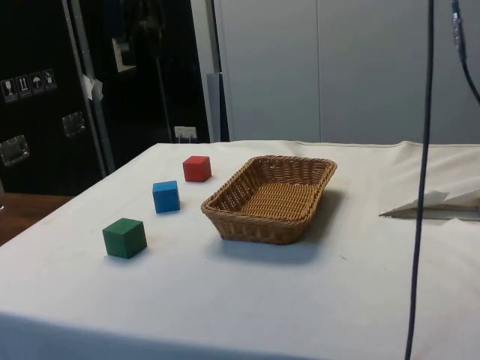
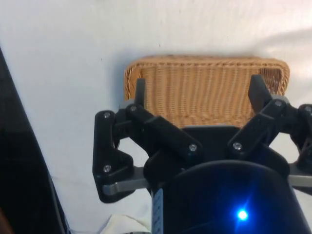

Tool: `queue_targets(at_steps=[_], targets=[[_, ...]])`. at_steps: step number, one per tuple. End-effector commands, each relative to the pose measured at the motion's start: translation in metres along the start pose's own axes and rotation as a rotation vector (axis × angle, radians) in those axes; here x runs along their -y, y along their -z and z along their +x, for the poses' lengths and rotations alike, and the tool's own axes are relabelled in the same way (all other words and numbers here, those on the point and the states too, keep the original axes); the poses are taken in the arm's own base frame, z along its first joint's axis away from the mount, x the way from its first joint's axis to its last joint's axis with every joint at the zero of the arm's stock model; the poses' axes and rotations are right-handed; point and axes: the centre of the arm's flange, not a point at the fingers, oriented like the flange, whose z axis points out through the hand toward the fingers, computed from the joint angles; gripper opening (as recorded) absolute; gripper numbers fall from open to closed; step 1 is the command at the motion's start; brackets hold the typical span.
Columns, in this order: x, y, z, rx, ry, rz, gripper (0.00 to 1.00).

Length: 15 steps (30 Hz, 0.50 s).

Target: Pick up exactly two blocks and place them into the basket.

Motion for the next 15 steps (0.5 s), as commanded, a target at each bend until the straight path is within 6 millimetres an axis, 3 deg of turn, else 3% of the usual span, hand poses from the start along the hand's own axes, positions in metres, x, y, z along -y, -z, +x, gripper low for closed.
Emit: queue_targets(at_steps=[1,15], targets=[[0.001,-0.006,0.004,0.002,0.002,0.007,1.00],[-0.013,-0.044,0.019,-0.001,0.022,-0.002,1.00]])
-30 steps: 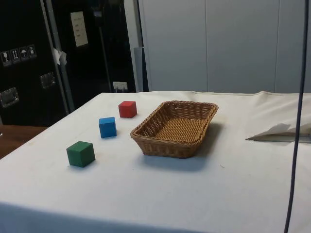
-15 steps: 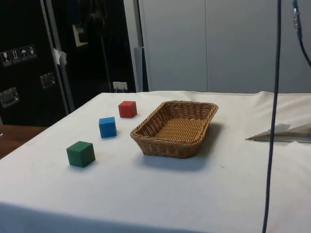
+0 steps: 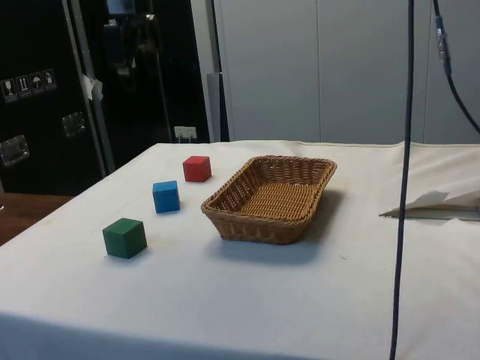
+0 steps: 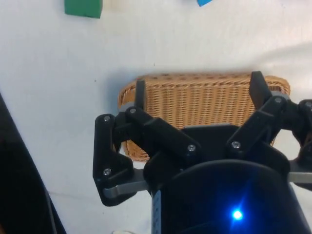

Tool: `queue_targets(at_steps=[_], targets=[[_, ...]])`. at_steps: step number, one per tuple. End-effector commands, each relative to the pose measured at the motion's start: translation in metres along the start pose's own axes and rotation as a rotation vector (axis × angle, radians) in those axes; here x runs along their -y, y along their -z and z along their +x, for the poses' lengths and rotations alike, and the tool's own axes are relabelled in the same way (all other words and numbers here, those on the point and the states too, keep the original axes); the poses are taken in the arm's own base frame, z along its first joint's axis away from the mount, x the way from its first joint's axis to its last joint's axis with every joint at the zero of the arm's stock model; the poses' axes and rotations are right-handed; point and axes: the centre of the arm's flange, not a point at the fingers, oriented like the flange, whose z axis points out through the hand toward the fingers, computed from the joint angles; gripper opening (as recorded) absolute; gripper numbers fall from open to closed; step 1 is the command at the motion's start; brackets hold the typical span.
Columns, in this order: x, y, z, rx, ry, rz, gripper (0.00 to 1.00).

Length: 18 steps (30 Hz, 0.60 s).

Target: Pick up exactly two blocks and place them into the basket.

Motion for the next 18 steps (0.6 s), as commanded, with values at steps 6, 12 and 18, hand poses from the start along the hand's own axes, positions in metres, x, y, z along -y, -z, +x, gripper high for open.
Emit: queue_targets(at_steps=[6,12,18], targets=[[-0.015,-0.017,0.003,-0.013,0.008,0.012,1.00],[-0.032,-0.034,0.001,-0.012,0.016,0.004,1.00],[-0.051,-0.056,0.001,-0.035,0.031,0.009,1.00]])
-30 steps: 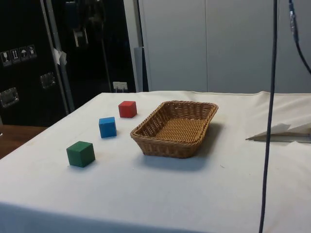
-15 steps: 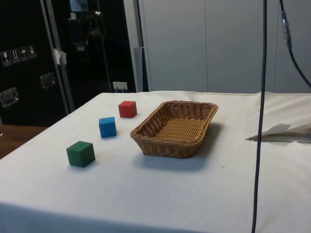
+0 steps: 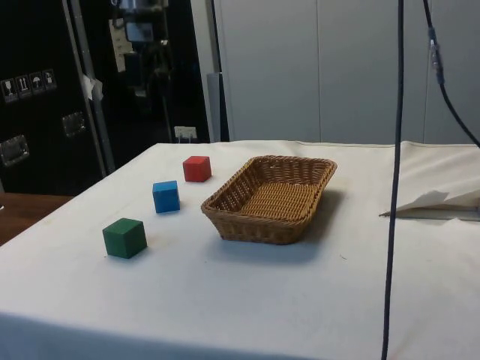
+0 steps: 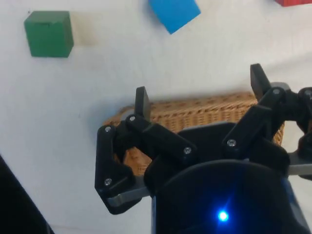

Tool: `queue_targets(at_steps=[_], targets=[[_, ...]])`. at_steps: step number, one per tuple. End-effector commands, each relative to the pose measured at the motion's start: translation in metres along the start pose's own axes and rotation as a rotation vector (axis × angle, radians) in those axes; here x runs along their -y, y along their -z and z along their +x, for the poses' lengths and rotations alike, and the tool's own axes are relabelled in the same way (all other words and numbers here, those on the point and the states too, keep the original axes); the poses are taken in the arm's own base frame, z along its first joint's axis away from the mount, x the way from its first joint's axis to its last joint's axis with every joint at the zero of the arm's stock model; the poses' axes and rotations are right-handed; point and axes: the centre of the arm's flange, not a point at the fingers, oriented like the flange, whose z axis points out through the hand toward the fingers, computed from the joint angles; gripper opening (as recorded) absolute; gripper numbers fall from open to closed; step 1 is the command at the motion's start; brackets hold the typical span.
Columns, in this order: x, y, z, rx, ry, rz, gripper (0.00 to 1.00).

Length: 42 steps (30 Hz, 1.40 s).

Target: Pick up exactly two blocks and place them into the basket.

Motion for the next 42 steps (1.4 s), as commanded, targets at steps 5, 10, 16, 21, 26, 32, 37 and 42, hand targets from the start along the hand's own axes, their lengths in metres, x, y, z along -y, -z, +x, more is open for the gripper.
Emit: queue_targets(at_steps=[5,10,16,21,26,32,37,42], targets=[[-0.011,-0.017,0.001,-0.015,0.012,0.001,1.00],[-0.026,-0.039,0.002,-0.023,0.025,-0.007,1.00],[-0.041,-0.060,0.003,-0.027,0.034,-0.010,1.00],[-0.050,-0.071,0.002,-0.025,0.038,-0.019,1.00],[-0.069,-0.091,0.002,-0.037,0.054,-0.018,1.00],[-0.088,-0.107,-0.003,-0.031,0.059,-0.024,1.00],[-0.108,-0.126,-0.006,-0.023,0.054,-0.026,1.00],[-0.119,-0.138,-0.007,-0.018,0.046,-0.026,1.00]])
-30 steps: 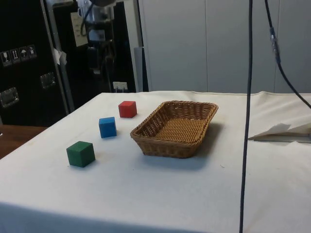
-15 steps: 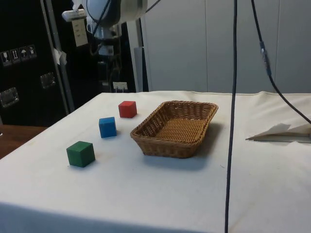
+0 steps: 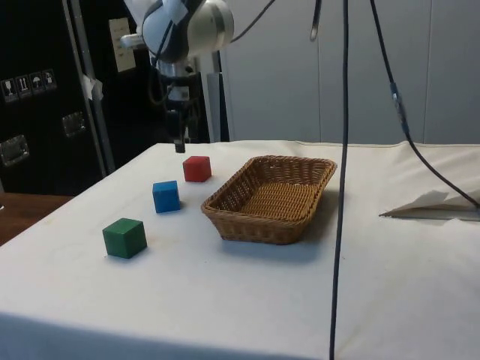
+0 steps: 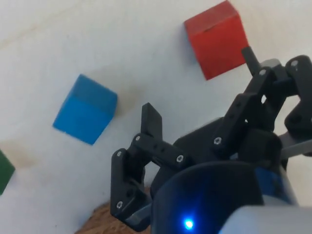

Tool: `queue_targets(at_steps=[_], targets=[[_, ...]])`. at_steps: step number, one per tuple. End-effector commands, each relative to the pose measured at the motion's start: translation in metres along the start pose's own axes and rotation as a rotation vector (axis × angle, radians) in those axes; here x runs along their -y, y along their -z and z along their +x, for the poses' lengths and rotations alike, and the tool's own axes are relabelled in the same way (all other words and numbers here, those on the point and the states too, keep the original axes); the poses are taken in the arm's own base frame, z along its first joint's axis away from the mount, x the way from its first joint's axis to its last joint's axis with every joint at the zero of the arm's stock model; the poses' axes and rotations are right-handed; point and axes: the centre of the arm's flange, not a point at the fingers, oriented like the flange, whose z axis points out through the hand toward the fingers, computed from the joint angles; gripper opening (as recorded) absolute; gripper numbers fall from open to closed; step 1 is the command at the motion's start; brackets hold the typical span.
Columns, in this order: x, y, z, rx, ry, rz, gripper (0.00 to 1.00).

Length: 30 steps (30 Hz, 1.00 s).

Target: Pick up exactly two blocks and place them into the basket.

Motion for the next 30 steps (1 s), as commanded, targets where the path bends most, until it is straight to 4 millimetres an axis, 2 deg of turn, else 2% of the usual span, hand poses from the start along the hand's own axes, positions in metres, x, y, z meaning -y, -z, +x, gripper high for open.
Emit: queue_targets(at_steps=[1,4,8,14,15,23,24,30], targets=[[-0.005,-0.006,0.000,-0.004,-0.003,0.002,1.00],[-0.007,-0.010,-0.002,0.004,-0.007,0.000,1.00],[-0.022,-0.026,-0.003,0.005,-0.020,-0.002,1.00],[-0.032,-0.040,-0.001,0.008,-0.035,-0.005,1.00],[-0.031,-0.038,-0.003,0.009,-0.034,-0.009,1.00],[-0.033,-0.061,0.005,0.009,-0.048,-0.005,1.00],[-0.032,-0.056,0.003,0.010,-0.046,-0.009,1.00],[-0.036,-0.068,0.004,0.012,-0.054,-0.008,1.00]])
